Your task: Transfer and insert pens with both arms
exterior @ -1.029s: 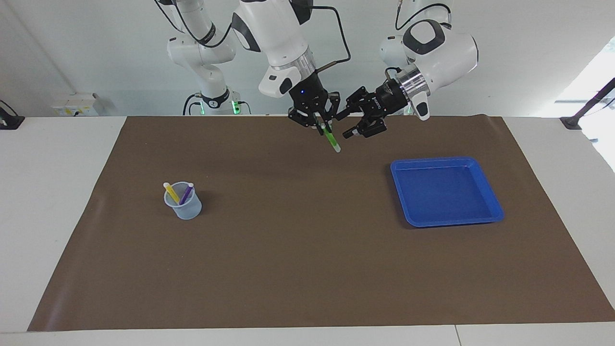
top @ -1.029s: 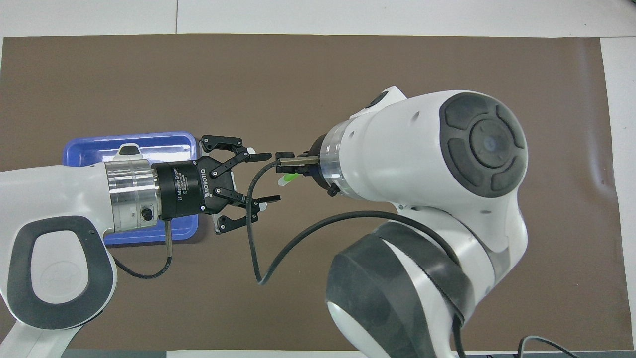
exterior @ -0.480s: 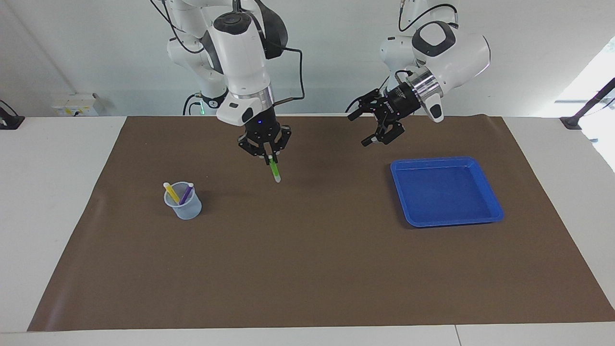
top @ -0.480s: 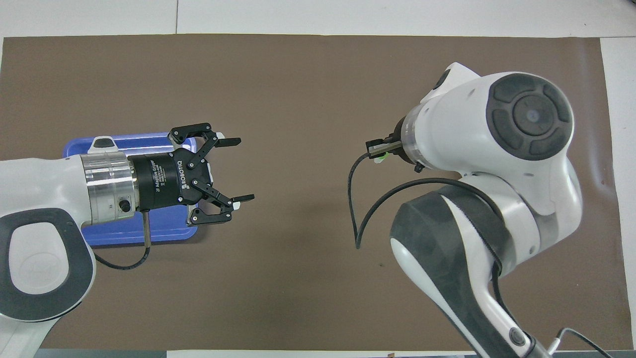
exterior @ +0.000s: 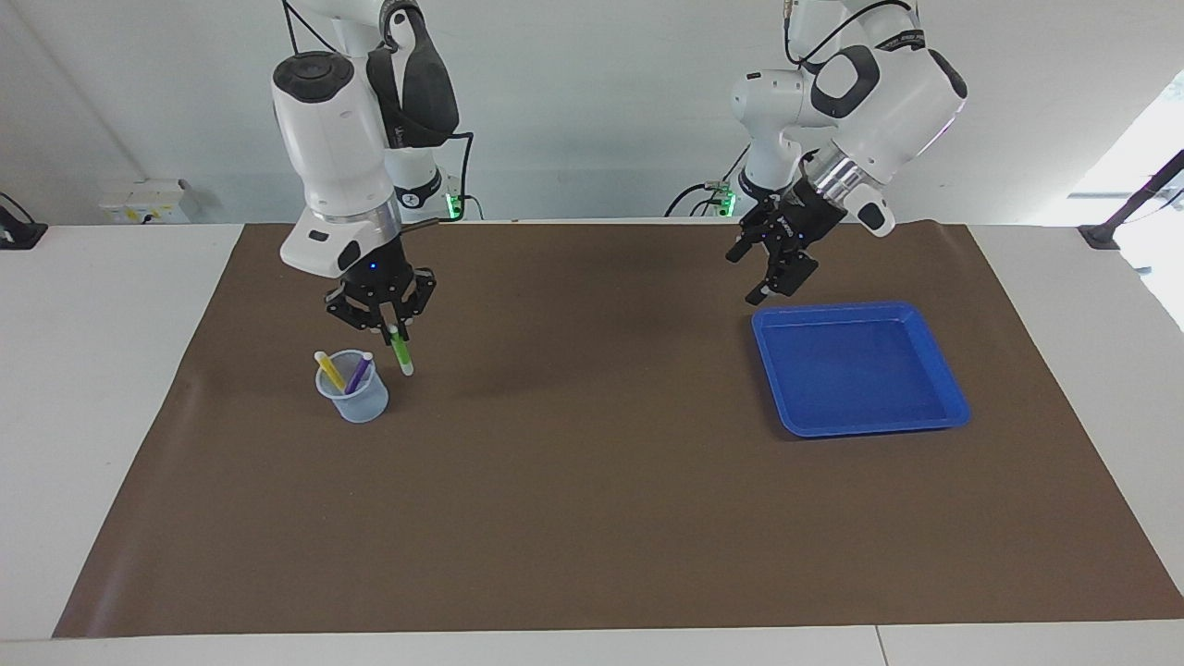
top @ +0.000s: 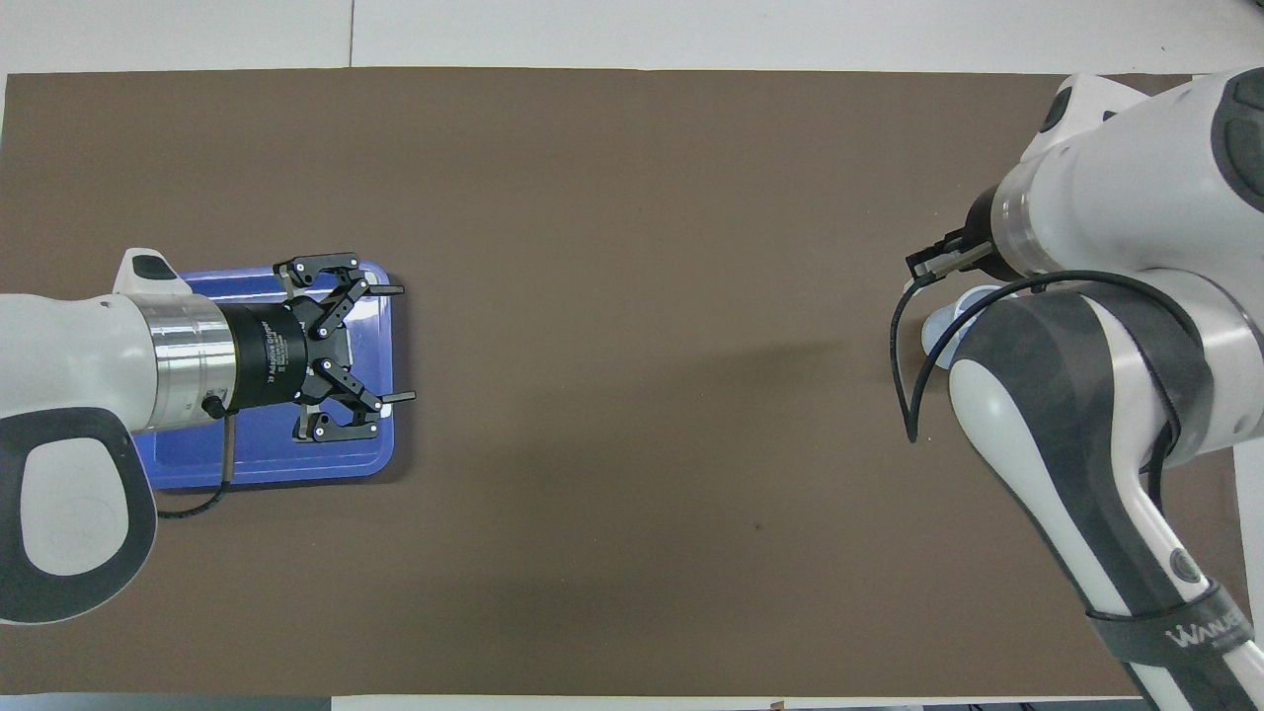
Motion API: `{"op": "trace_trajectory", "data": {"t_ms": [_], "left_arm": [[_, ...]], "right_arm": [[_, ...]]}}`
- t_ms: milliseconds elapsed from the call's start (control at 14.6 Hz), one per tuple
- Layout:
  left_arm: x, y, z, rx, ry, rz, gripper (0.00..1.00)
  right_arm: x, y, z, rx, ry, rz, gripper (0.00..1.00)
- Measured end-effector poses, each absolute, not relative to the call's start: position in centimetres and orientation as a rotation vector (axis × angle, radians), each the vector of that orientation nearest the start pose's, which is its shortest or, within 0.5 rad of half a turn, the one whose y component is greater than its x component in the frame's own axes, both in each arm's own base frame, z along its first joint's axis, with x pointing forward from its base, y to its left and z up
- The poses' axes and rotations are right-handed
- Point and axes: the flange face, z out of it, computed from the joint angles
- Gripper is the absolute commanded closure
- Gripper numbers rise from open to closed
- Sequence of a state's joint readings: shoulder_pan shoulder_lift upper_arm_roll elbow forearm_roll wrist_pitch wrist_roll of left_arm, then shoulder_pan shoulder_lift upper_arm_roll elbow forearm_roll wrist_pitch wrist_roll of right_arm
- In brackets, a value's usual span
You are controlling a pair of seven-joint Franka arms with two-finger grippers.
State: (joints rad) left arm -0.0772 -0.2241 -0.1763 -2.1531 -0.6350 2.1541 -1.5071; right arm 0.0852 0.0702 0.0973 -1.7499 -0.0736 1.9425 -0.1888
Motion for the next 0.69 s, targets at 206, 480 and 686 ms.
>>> {"op": "trace_trajectory", "data": {"t_ms": [206,480,686], "left_arm": [[49.5,-13.0,52.1,1.895,1.815,-0.313,0.0],[49.8,-12.2,52.4,1.888,1.816,-0.296,0.0],[50.0,-11.9,52.6,1.911,1.795,-0.272,0.0]], "right_arm": [[58.4,7.4,52.1,-3.143,-0.66,-0.146,1.0],[57.8,4.0,51.0,-3.142,-0.707,-0.125,1.0],[57.7,2.1,49.4,-3.142,-0.732,-0.225,1.0]]}}
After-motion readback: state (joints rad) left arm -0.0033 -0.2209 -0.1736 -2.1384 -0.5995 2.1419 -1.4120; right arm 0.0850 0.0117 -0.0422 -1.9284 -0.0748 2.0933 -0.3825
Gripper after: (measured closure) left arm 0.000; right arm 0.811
